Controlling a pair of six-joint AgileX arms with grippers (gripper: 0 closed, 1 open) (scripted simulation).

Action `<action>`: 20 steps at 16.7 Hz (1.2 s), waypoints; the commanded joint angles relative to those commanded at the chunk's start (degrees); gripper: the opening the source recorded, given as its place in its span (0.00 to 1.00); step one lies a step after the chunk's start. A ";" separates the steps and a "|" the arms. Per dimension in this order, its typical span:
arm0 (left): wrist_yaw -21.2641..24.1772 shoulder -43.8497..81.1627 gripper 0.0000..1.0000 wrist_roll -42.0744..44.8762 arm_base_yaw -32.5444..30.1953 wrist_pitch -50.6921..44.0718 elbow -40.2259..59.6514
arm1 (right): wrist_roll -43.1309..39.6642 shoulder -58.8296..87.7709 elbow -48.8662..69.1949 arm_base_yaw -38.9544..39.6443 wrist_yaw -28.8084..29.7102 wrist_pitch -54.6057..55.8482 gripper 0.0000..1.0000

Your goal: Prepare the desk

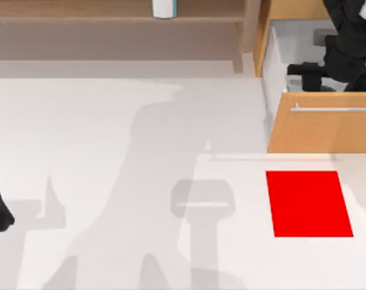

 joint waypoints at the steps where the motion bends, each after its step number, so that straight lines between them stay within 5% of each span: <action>1: 0.00 0.00 1.00 0.00 0.00 0.00 0.00 | -0.01 -0.47 0.15 0.00 0.09 -0.17 0.00; 11: 0.00 0.00 1.00 0.00 0.00 0.00 0.00 | 0.86 -17.53 -6.84 1.75 2.37 0.40 0.00; 20: 0.00 0.00 1.00 0.00 0.00 0.00 0.00 | 3.88 -37.66 -22.15 12.74 1.01 5.85 0.00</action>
